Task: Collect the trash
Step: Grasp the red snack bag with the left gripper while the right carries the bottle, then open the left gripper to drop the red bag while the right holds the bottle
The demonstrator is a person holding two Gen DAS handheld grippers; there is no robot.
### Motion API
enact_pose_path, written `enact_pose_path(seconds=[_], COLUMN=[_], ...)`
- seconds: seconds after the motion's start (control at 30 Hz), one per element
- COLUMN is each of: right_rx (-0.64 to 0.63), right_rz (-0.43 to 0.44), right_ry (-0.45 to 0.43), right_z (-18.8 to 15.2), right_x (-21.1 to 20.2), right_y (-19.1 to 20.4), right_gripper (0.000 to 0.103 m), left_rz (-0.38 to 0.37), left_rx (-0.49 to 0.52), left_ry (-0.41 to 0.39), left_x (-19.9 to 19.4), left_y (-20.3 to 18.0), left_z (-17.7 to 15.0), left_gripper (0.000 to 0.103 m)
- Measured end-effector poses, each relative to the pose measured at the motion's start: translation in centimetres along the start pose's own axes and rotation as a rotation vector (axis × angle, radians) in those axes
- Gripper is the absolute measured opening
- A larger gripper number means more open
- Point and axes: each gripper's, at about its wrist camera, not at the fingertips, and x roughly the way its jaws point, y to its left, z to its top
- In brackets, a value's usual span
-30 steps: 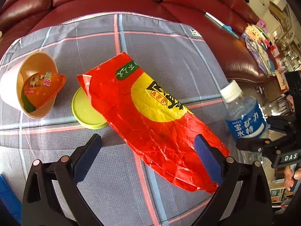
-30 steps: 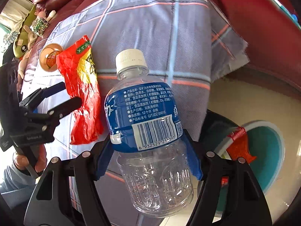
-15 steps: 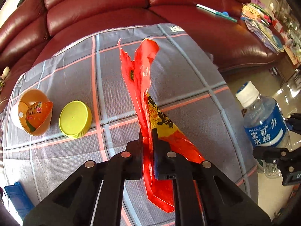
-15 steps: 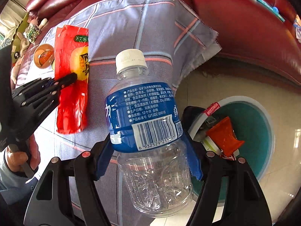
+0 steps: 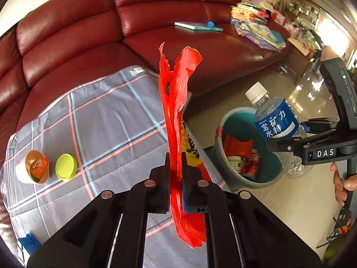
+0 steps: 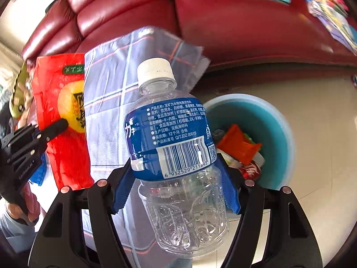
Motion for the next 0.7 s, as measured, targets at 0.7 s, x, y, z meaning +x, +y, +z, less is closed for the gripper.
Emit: enact_pose_path(seconds=[0.7], right_rx=[0.226], right_rz=[-0.058], right_ry=[-0.047], right_z=[-3.2], right_x=[-1.6], right_y=[-10.5], right_gripper=[0.066], left_rz=[-0.216], left_rx=[0.139], left_ry=[0.067], left_x=[5.8], left_y=[-13.7], left_z=[2.6], left_gripper=[0.008])
